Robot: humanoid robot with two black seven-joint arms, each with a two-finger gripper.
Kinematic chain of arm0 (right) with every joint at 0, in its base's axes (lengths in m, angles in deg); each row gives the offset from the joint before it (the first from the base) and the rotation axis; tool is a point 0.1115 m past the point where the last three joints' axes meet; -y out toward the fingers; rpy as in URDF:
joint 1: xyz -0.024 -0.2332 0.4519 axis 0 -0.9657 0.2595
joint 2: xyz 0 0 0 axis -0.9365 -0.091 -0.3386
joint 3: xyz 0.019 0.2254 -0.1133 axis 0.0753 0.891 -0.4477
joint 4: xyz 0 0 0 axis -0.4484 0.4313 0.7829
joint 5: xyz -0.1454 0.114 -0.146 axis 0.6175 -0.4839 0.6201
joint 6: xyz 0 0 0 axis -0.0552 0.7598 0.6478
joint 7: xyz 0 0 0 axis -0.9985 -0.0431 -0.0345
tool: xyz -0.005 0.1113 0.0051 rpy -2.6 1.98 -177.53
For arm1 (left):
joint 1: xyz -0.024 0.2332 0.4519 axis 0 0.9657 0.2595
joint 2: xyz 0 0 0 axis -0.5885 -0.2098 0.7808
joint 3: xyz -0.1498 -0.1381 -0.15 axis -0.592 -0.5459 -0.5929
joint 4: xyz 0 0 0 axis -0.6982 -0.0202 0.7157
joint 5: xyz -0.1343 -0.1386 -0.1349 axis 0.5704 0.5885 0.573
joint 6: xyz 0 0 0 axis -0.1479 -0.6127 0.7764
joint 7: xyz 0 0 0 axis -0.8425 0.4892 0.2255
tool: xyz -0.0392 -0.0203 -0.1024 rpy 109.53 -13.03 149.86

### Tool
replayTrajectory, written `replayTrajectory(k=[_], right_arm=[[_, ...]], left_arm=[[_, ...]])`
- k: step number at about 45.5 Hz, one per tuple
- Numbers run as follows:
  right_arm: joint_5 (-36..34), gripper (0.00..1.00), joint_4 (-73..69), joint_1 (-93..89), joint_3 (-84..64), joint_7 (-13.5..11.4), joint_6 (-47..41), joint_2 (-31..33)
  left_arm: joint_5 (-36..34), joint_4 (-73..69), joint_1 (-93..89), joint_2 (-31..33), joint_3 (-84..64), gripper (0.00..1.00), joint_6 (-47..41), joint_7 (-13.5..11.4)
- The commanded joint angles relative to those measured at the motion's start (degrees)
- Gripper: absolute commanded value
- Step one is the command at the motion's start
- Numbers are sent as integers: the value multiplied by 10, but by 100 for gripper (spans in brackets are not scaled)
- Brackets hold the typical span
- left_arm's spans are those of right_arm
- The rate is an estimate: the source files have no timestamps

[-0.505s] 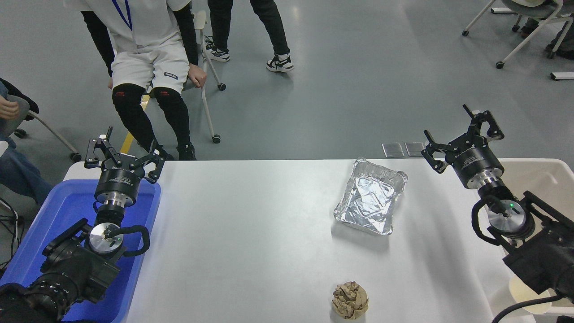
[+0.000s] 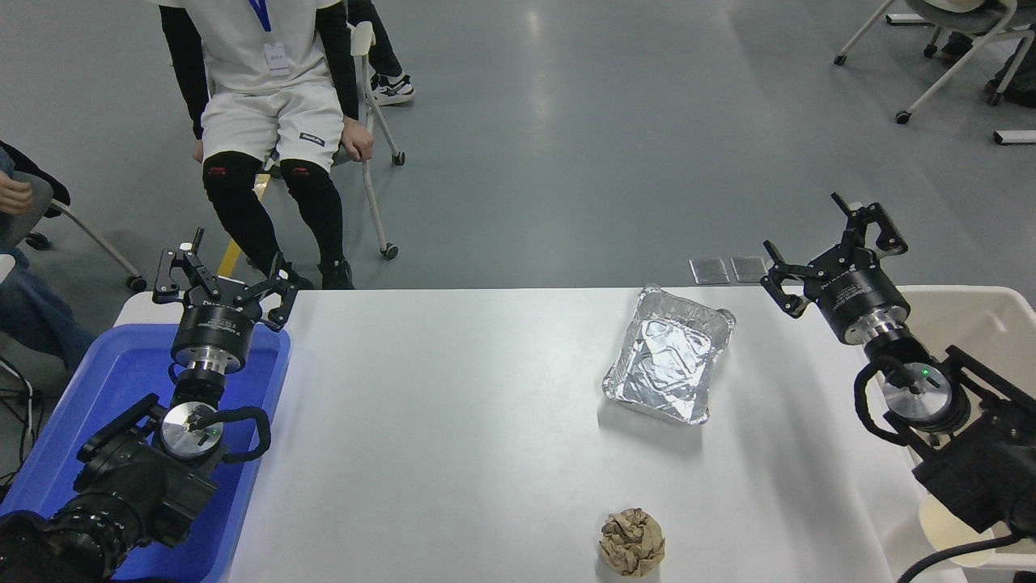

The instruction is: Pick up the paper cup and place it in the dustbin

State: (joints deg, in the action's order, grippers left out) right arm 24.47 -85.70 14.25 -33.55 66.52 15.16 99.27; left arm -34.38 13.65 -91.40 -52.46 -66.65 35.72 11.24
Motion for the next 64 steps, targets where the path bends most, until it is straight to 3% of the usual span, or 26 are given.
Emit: replayTrajectory(k=[1,64], right_arm=[[0,100,0,1,-1,0,0,2],[-9,100,25,-2,-5,1,1,-7]], left_arm=[[1,0,0,0,0,99,0,0],[2,-1,0,0,0,99,-1,0]])
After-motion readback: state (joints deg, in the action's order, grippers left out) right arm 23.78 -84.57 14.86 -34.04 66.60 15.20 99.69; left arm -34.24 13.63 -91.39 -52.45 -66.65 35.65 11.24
